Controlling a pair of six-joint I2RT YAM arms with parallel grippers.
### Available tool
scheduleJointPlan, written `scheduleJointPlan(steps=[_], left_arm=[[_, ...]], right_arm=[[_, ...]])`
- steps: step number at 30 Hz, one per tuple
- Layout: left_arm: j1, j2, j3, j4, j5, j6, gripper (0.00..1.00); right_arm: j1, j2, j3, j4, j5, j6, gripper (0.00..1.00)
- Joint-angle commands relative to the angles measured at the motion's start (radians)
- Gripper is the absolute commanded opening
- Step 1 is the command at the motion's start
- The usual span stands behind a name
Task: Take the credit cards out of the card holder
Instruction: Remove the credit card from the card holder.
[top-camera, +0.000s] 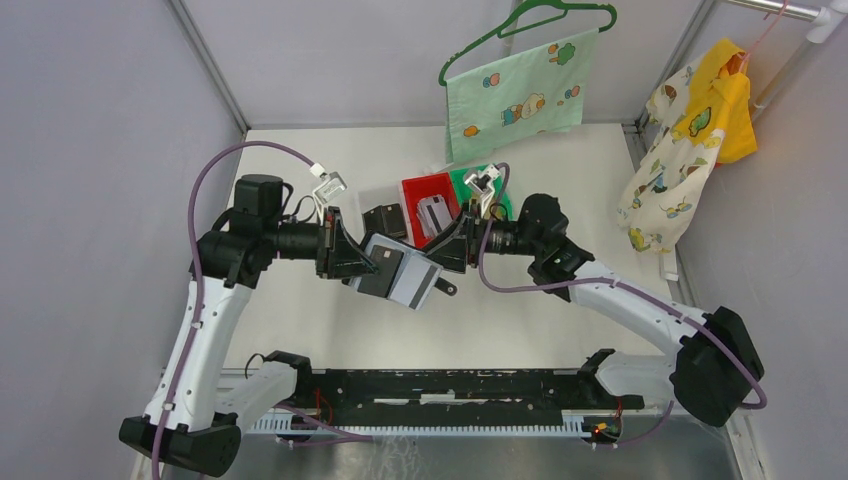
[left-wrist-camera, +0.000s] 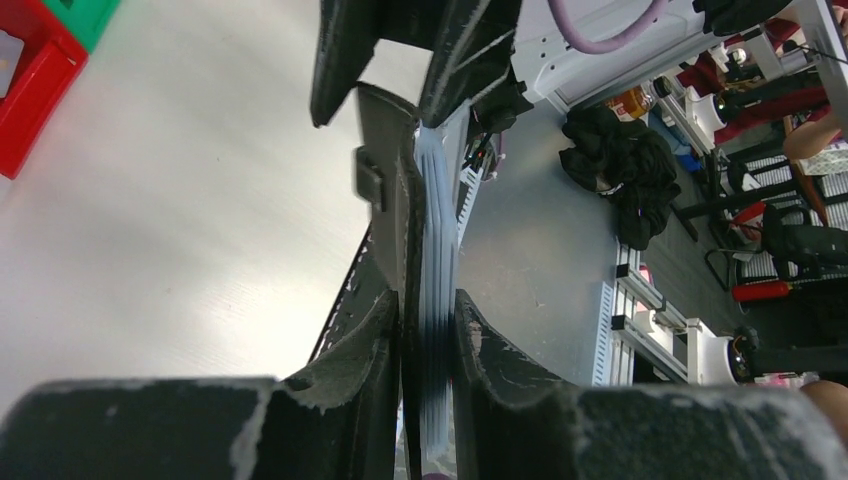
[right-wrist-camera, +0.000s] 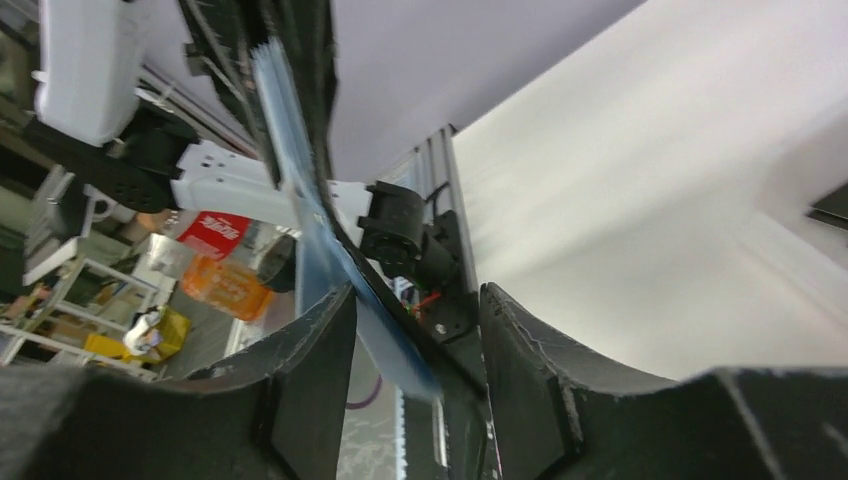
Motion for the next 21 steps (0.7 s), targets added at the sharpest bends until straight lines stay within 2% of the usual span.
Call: scheduleJointPlan(steps=[1,3,7,10,12,14,21], left_arm=[[-0.001,-0.013,0.061,0.010,0.045,0.027,0.02],[-0.001,-0.017,0.063,0.005,0.049,0.030,0.02],[-0.002,-0.014,0.067,0.002,0.072,0.027,0.02],[-0.001,-0.010,0.069,0.002,0.088,0.021,0.02],[-0.002,-0.010,0.069,0.000,0.094,0.020,0.02],[-0.001,-0.010,0.070,0.000,0.095,0.017,0.02],[-0.001,0.000,0.078,0.000,0.112,0.003,0.02]], right_arm=[[-0.056,-0.038,0.064,-0.184,-0.002,-0.150,0.56],[-0.090,-0.046,0.113,-0.268,0.004,-0.210,0.61],[-0.136,-0.055,0.204,-0.320,-0.014,-0.255,0.70],[-0.133,-0.035,0.257,-0.305,-0.050,-0.252,0.79],[-0.127,-0.025,0.263,-0.252,-0.074,-0.228,0.81],[-0.104,-0.010,0.270,-0.192,-0.102,-0.201,0.83],[0.052,0.057,0.309,-0.157,-0.141,-0.225,0.87]])
